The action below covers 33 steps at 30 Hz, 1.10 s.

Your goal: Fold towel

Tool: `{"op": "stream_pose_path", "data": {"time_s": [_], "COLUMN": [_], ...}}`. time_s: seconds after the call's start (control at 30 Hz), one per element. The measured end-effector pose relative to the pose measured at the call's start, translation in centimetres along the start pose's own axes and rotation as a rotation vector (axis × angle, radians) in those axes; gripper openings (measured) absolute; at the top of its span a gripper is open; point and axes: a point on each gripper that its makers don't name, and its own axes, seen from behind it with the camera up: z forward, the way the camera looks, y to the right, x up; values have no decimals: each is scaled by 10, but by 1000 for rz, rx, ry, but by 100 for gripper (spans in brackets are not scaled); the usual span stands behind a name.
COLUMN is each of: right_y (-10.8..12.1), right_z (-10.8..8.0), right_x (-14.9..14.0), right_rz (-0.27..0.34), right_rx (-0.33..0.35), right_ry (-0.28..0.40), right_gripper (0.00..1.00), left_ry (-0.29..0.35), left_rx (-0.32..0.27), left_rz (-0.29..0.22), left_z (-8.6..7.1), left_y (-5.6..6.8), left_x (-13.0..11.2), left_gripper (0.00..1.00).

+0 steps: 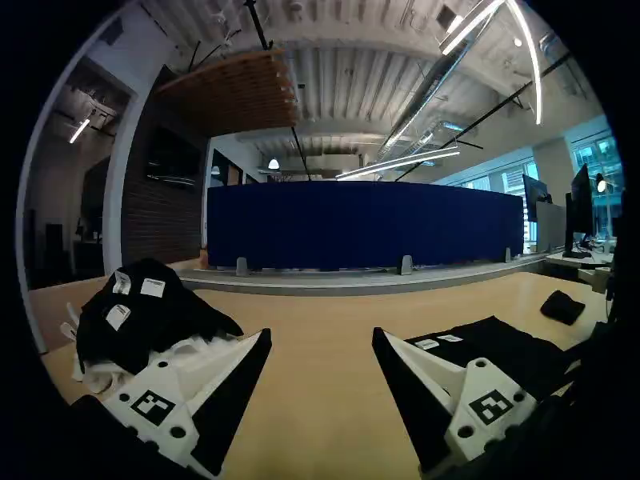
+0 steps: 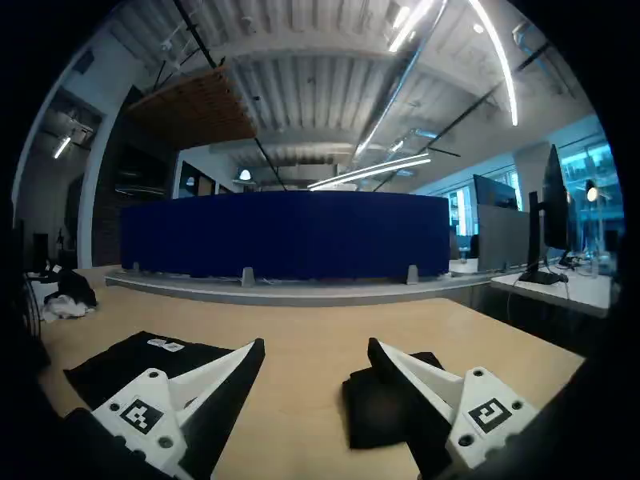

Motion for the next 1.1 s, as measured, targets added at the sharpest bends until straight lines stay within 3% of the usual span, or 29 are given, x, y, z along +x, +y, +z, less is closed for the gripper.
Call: {"op": "stream_pose_path", "data": {"time_s": [1.1], "right_y": [3], "right_z": [1], "right_x": [3], "right_rz": [0], "right_rx": [-17], "right_ry": [-12], "right_gripper": [100], "left_ry": [-9], "left_rx": [17], "left_rz": [1], "left_z": [-2], "left_y": [-1], "left_x": [2], "left_gripper": [94]}}
